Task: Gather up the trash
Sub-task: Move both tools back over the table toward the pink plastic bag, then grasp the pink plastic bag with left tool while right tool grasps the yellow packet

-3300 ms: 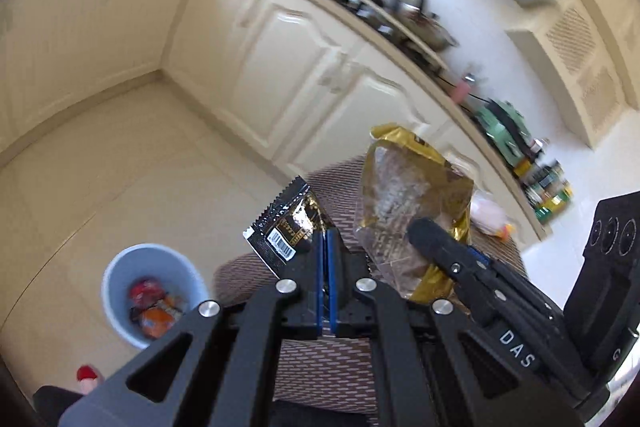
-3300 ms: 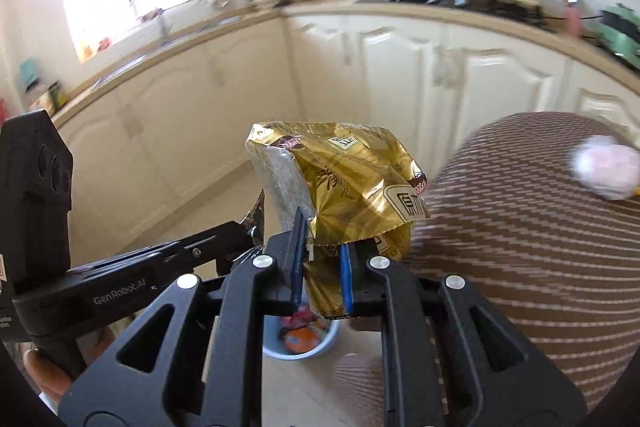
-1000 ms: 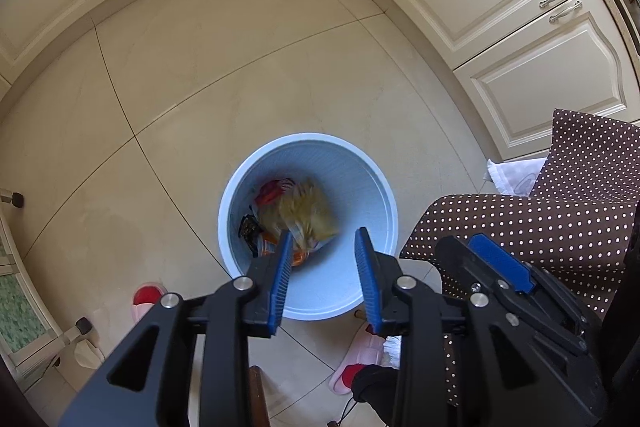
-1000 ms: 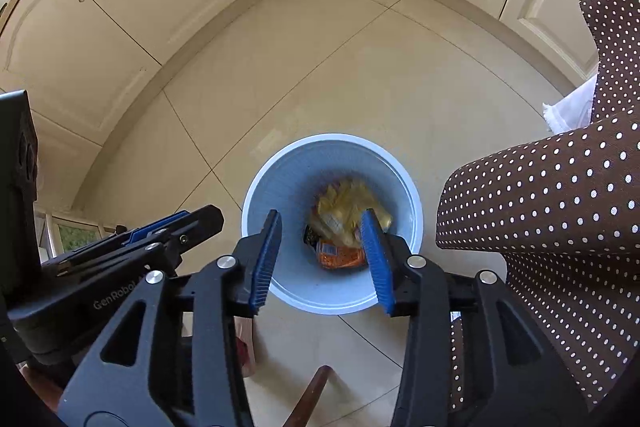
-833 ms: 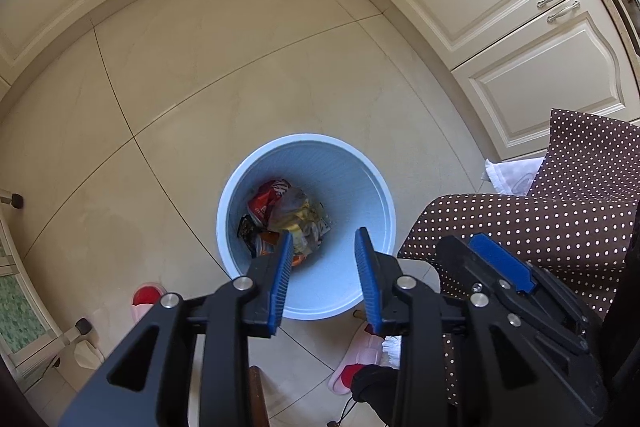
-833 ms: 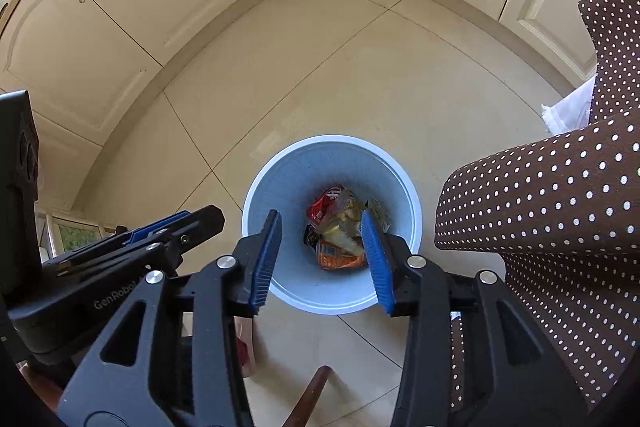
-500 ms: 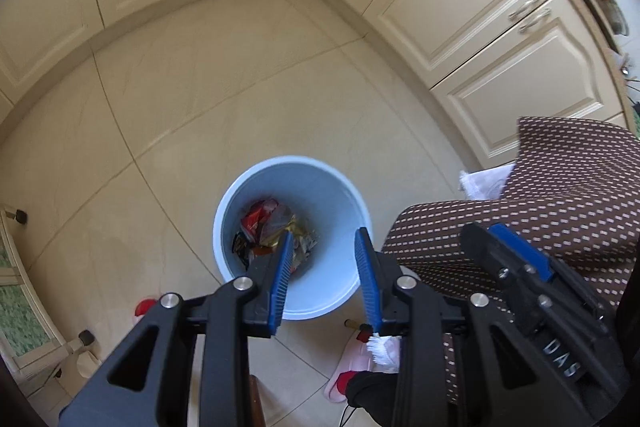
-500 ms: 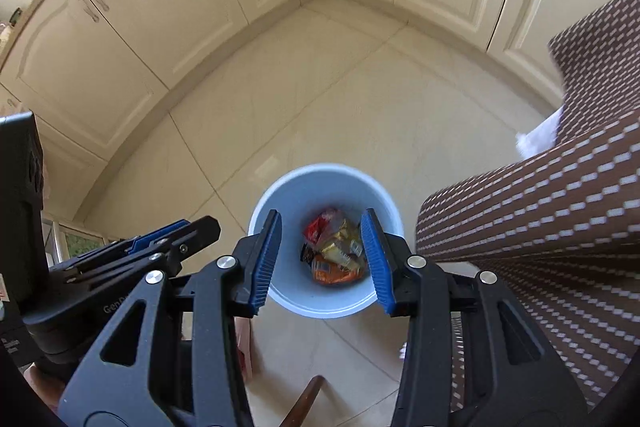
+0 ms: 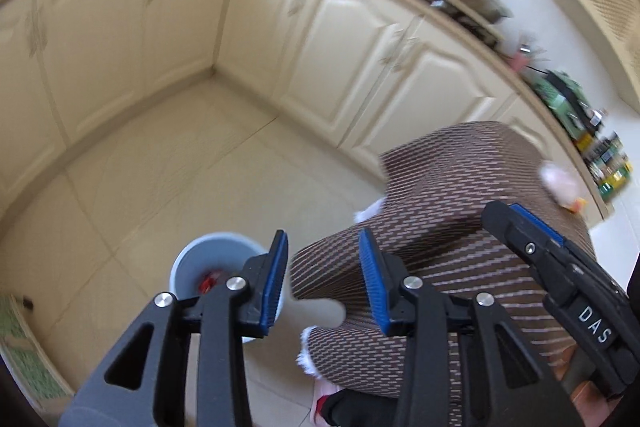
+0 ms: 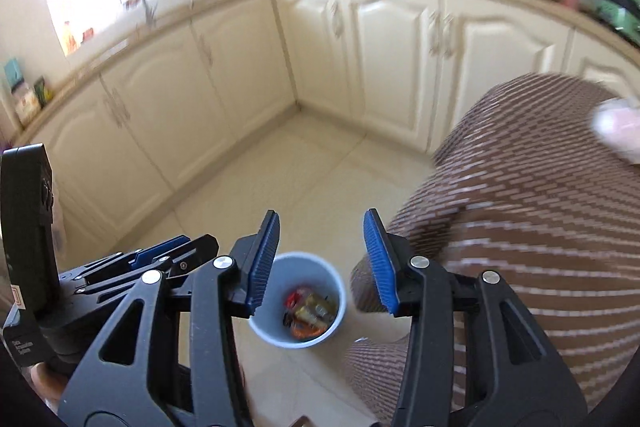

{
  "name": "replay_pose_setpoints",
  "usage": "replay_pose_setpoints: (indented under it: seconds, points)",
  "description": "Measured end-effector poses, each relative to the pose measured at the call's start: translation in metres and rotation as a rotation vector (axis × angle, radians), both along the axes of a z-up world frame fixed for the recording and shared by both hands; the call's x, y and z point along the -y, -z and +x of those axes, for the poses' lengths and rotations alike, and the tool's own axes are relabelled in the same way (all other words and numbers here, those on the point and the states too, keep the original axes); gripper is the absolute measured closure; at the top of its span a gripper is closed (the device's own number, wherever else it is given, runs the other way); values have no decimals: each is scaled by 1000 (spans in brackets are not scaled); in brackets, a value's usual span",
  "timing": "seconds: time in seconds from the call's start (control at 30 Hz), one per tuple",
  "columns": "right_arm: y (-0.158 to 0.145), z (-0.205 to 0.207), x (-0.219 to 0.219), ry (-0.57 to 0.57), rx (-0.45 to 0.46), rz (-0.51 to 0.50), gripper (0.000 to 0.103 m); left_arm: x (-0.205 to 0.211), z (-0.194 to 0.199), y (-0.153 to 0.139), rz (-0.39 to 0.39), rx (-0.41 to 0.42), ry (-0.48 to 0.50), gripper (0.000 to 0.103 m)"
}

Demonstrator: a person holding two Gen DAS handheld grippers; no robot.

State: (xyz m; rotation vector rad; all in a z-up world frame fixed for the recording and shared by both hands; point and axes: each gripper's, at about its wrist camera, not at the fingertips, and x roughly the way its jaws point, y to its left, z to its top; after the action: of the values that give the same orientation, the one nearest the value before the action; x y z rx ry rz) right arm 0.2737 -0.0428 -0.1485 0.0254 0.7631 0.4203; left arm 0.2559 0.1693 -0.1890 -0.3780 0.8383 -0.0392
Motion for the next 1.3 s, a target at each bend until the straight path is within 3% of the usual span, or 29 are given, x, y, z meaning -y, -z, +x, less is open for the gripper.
replay_pose_setpoints:
  seconds: [0.27, 0.4, 0.5, 0.63, 0.83, 1.2, 1.3]
  points:
    - [-77, -30, 139, 204, 157, 70, 57, 137, 10, -92, 22, 141, 242, 53]
    - [-104, -32, 208, 321, 202, 100, 55, 213, 25, -124, 59, 190, 345, 51]
    - [-116, -30, 254, 410, 218, 111, 53, 263, 44, -132, 81, 190, 409, 50]
    - [-114, -11, 304, 488, 184, 137, 53, 318, 76, -130, 117, 158, 467, 50]
    - [-92, 34, 355, 552, 88, 218, 48, 364, 120, -104, 201, 109, 512, 47]
    - [-31, 110, 396, 661, -122, 284, 38, 395, 184, -63, 362, 62, 489, 39]
    - [-13, 127, 399, 671, -172, 300, 38, 397, 192, -52, 362, 58, 502, 35]
